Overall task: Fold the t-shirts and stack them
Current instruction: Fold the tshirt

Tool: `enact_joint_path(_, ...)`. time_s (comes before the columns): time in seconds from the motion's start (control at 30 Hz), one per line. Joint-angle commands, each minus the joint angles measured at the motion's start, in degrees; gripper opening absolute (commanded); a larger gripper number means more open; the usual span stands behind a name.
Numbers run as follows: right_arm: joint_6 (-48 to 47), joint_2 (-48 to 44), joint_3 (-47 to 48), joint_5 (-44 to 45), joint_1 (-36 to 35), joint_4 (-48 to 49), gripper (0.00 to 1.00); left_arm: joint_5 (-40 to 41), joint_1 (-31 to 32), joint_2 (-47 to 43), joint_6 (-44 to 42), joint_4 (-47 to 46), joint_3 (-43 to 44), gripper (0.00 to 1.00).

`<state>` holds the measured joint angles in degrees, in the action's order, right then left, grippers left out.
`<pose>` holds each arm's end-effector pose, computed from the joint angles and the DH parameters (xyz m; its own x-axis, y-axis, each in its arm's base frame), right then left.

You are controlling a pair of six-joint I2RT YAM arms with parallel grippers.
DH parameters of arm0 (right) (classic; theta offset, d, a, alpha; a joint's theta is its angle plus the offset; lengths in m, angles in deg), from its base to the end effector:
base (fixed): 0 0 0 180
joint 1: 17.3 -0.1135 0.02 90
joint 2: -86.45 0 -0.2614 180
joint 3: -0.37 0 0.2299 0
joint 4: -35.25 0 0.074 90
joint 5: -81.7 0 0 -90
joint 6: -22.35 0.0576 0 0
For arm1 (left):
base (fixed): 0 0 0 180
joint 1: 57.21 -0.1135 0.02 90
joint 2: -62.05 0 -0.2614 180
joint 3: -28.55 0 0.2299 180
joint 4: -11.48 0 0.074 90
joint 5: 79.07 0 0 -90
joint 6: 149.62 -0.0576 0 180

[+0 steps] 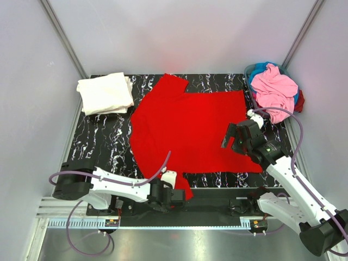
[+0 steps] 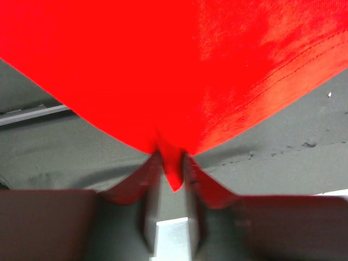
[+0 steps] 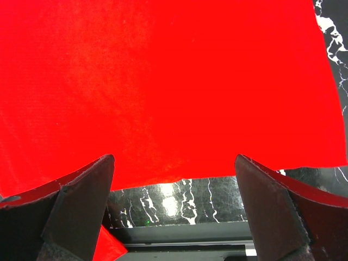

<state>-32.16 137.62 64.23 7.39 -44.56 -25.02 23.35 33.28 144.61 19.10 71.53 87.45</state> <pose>0.1562 0.0630 0.2721 -0.6962 0.2701 -0.6651 0.1540 0.9612 0.2291 0.0106 -0.2111 0.1510 -0.9562 0.1795 -0.2311 0.1994 0.9777 -0.0656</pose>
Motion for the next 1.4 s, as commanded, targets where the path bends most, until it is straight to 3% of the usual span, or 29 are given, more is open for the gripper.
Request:
enact_joint_path(0.0, 1.25, -1.08, 1.1, 3.03, -0.16, -0.64, 1.0, 2.95, 0.38, 1.37, 0.3, 0.95, 2.2, 0.15)
enact_joint_path(0.03, 1.69, -1.17, 1.1, 3.47, -0.16, -0.99, 1.0, 3.22, 0.38, 1.37, 0.21, 1.3, 2.37, 0.02)
enact_joint_path(0.07, 2.74, -1.26, 1.28, 4.17, -0.16, -1.26, 1.0, 3.31, 0.38, 1.2, 0.03, 1.39, 2.64, 0.0)
enact_joint_path(0.23, 13.45, 2.43, 3.12, 12.71, 3.26, -11.8, 0.99, 4.53, -0.14, -4.77, 0.38, 1.13, 0.71, 0.0)
enact_joint_path(0.27, 14.78, 2.44, 2.52, 10.1, 6.32, -11.81, 1.0, 4.97, -0.5, -6.26, 0.56, 1.3, -0.34, 0.0)
enact_joint_path(0.33, 14.26, 0.33, -2.57, -3.95, 18.17, -7.78, 1.0, 6.29, -2.68, -10.83, 0.3, 1.74, -1.66, 0.0)
enact_joint_path(0.4, 14.96, -0.03, -5.65, -6.71, 26.25, -7.76, 1.0, 6.21, -5.49, -14.95, -1.37, 0.43, -4.12, 0.0)
enact_joint_path(0.53, 19.44, 2.52, -4.96, -4.87, 30.33, -11.11, 1.0, 6.73, -7.35, -17.88, -3.48, -2.12, -6.76, 0.0)
enact_joint_path(0.87, 21.47, 3.05, -20.07, -14.53, 45.08, 2.77, 0.83, 6.21, -8.23, -20.68, -4.1, -7.57, -11.95, 0.0)
enact_joint_path(1.07, 21.29, 7.88, -21.22, -12.53, 47.3, 7.09, 0.77, 5.59, -8.94, -22.45, -4.45, -9.86, -13.89, 0.0)
enact_joint_path(1.33, 21.03, 9.2, -22.27, -12.17, 49.41, 9.99, 0.64, 5.5, -9.38, -22.36, -4.8, -10.74, -14.5, 0.0)
enact_joint_path(1.37, 20.94, 9.72, -22.36, -12.69, 49.5, 10.86, 0.59, 5.42, -9.46, -22.53, -4.89, -10.82, -14.41, 0.0)
